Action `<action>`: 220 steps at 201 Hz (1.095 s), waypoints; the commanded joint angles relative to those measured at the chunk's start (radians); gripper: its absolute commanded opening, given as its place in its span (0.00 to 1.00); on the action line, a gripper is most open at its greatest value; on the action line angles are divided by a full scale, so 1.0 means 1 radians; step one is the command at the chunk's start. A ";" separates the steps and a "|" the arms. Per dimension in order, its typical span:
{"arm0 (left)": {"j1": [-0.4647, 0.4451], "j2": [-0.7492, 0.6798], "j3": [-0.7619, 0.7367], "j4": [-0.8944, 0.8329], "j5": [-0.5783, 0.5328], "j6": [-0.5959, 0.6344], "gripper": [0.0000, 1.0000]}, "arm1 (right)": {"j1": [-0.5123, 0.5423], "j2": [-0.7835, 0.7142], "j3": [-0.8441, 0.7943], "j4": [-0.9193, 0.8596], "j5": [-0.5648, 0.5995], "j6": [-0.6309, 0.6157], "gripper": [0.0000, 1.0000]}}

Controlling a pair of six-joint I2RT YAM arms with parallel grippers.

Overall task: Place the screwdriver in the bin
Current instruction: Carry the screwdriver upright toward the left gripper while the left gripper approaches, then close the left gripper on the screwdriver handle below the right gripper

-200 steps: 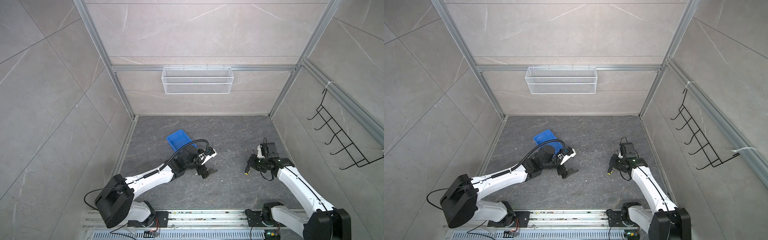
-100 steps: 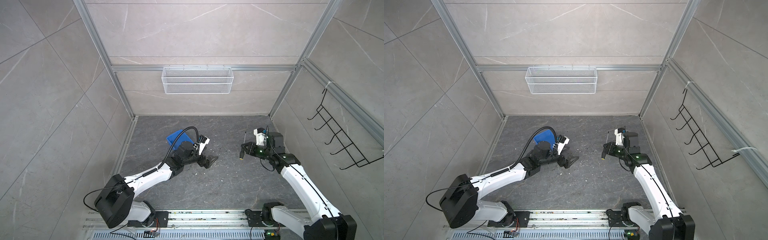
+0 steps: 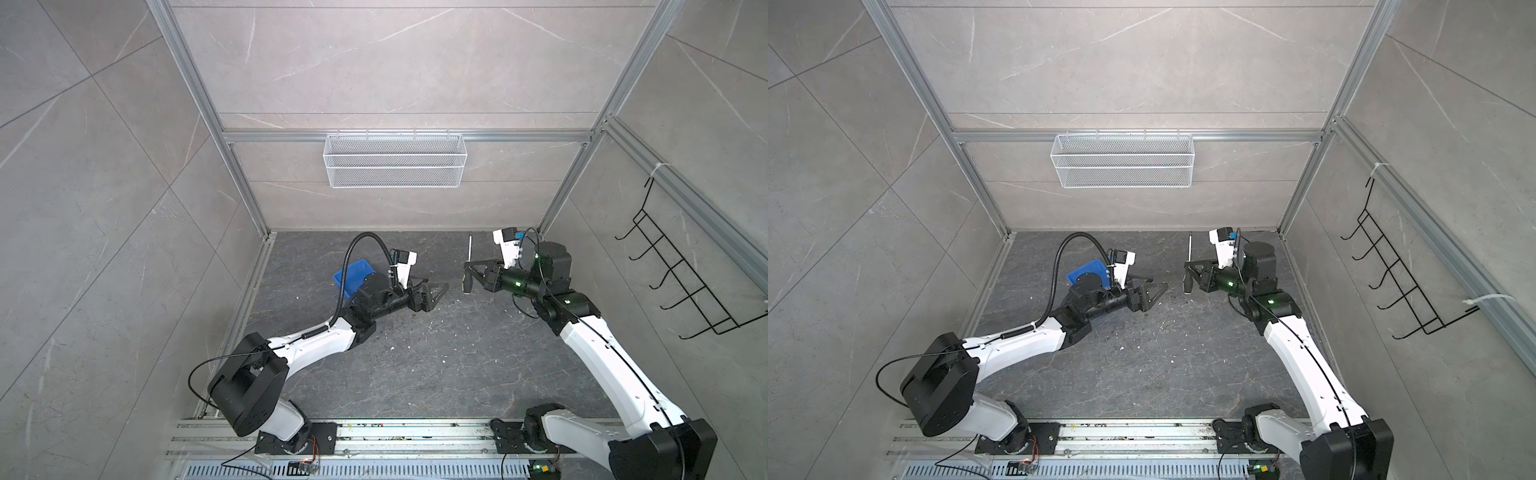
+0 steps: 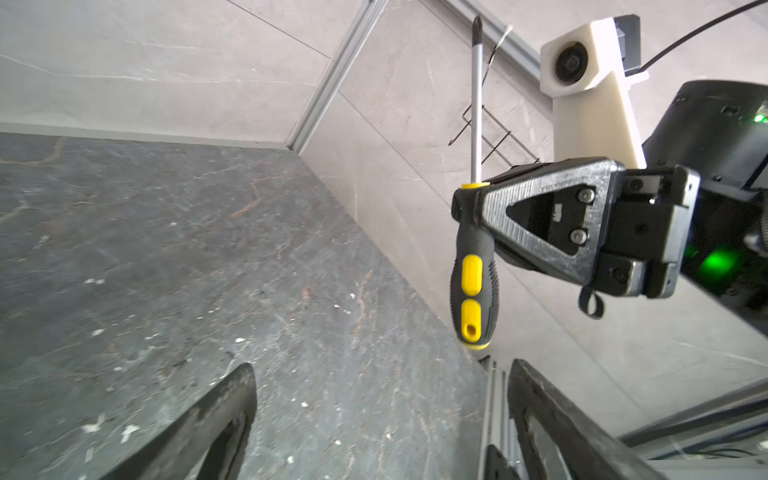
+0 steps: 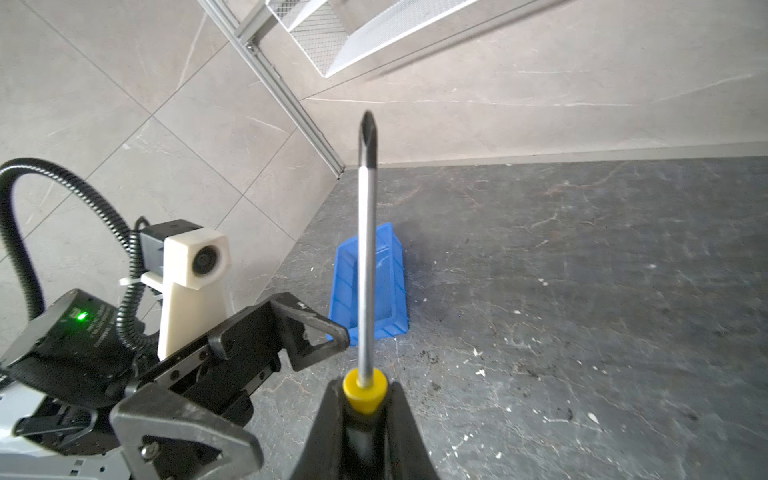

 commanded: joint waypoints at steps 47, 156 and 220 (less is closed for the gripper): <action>0.003 0.013 0.074 0.161 0.073 -0.113 0.80 | 0.103 0.057 0.085 0.070 -0.059 -0.054 0.00; 0.003 0.037 0.084 0.148 0.122 -0.108 0.45 | 0.152 0.103 0.122 0.083 -0.054 -0.062 0.00; 0.003 0.032 0.067 0.147 0.103 -0.101 0.00 | 0.158 0.101 0.124 0.058 -0.022 -0.076 0.09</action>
